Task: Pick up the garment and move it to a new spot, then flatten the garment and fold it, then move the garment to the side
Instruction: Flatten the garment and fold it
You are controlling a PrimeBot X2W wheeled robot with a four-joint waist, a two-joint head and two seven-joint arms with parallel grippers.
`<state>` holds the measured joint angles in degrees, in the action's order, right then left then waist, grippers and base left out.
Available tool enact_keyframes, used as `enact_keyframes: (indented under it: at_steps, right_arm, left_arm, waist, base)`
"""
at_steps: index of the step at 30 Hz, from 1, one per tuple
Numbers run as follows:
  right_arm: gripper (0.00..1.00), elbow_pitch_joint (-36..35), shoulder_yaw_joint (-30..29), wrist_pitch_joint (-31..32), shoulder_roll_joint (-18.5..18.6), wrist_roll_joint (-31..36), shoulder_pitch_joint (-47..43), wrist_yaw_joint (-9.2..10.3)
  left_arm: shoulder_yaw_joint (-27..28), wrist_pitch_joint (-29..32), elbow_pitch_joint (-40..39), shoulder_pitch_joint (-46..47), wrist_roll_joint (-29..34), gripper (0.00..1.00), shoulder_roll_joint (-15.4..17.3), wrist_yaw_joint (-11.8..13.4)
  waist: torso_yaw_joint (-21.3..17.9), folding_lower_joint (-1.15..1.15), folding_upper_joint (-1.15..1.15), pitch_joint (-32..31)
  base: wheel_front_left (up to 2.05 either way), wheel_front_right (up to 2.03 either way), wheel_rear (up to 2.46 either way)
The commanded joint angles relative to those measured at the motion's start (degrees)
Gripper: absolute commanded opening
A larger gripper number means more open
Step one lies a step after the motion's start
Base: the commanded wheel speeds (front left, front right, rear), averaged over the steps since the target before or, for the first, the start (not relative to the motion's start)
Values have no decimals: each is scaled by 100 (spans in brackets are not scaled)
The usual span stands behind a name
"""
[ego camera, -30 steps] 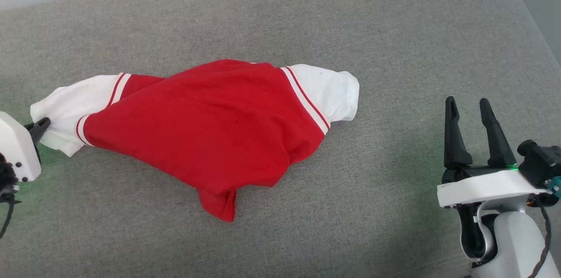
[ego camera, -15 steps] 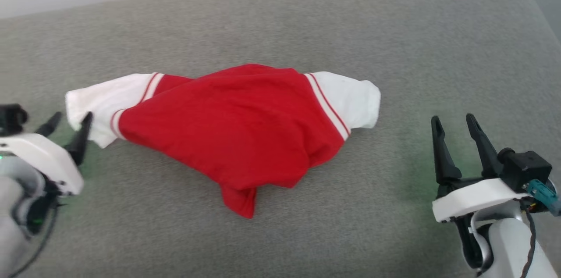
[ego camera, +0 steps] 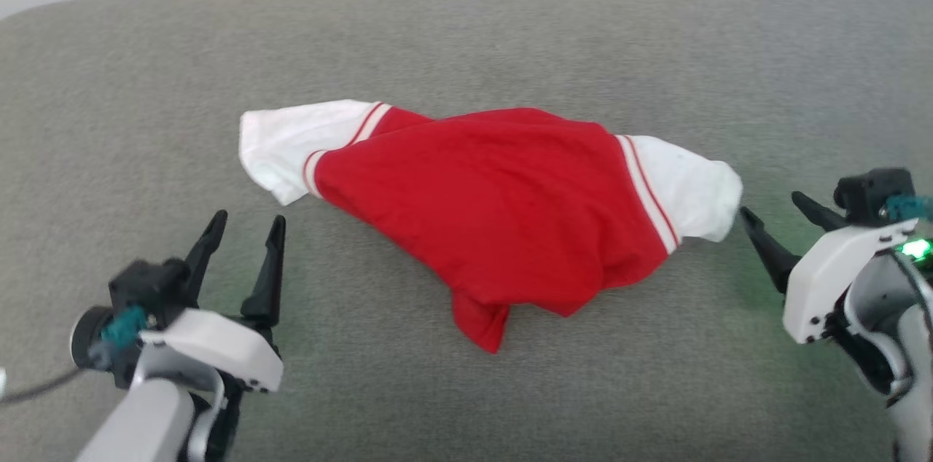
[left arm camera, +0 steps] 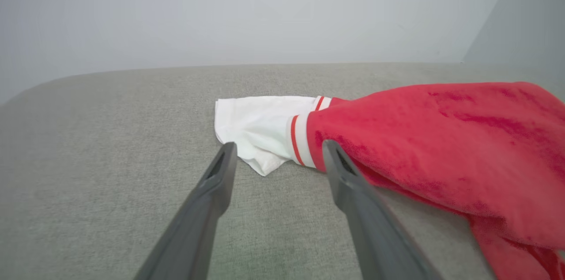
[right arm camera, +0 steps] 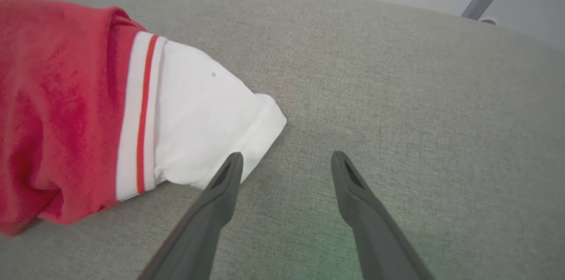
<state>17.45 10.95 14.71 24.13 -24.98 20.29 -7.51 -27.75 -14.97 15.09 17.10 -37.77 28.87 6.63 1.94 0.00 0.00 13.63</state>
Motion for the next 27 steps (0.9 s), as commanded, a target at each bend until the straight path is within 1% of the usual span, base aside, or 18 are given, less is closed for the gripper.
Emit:
enact_keyframes:
  at_steps: [1, 4, 7, 9, 13, 17, 18, 19, 20, 21, 22, 27]
  right_arm:
    - [100, -31, 29, 80, 29, -44, 46, 3]
    - [100, -187, 99, 978, 263, -405, 167, 4]
    - [100, -264, 108, 1892, 427, -716, 302, 3]
    - [100, -341, 117, 2366, 509, -835, 416, 3]
    - [100, -369, 69, 2940, 546, -991, 582, 3]
    - [100, -287, 71, 3233, 520, -954, 710, 3]
    - [98, -275, 72, 3253, 488, -935, 720, 3]
    - [47, -263, 73, 3272, 460, -925, 715, 3]
    - [36, -260, 74, 3263, 438, -928, 719, 3]
    - [4, -249, 28, 3209, 415, -928, 730, 3]
    - [0, -236, 6, 3181, 400, -917, 732, 3]
    - [0, -239, -173, 2984, 400, -897, 736, 4]
  left_arm:
    - [85, -29, -42, -74, 96, 100, -25, 25]
    - [648, -29, -502, -455, 844, 100, -446, -117]
    - [1149, -30, -839, -760, 1429, 100, -883, -271]
    - [1449, -30, -1017, -881, 1751, 100, -1145, -411]
    - [1895, -29, -1179, -1045, 2245, 100, -1585, -766]
    - [2253, -30, -1142, -1008, 2526, 100, -1903, -1088]
    - [2329, -30, -1127, -993, 2579, 100, -1963, -1144]
    - [2404, -30, -1119, -980, 2633, 100, -2017, -1193]
    - [2468, -30, -1110, -972, 2674, 100, -2073, -1232]
    - [2515, -30, -1097, -970, 2691, 100, -2115, -1271]
    - [2566, -30, -1083, -971, 2715, 100, -2149, -1302]
    - [2696, -31, -1025, -1011, 2792, 100, -2272, -1387]
  waist:
    - [113, 0, 0, 28]
    - [251, 0, 0, 90]
    - [356, 0, 0, 174]
    - [430, 0, 0, 257]
    - [571, 0, 0, 416]
    - [672, 0, 0, 529]
    - [688, 0, 0, 544]
    - [698, 0, 0, 553]
    - [705, 0, 0, 559]
    - [708, 0, 0, 561]
    - [707, 0, 0, 557]
    - [615, 0, 0, 507]
  base:
    - [0, 0, 0]
    - [0, 0, 0]
    - [0, 0, 0]
    - [0, 0, 0]
    - [0, 0, 0]
    - [0, 0, 0]
    - [0, 0, 0]
    - [0, 0, 0]
    - [0, 0, 0]
    - [0, 0, 0]
    - [0, 0, 0]
    - [0, 0, 0]
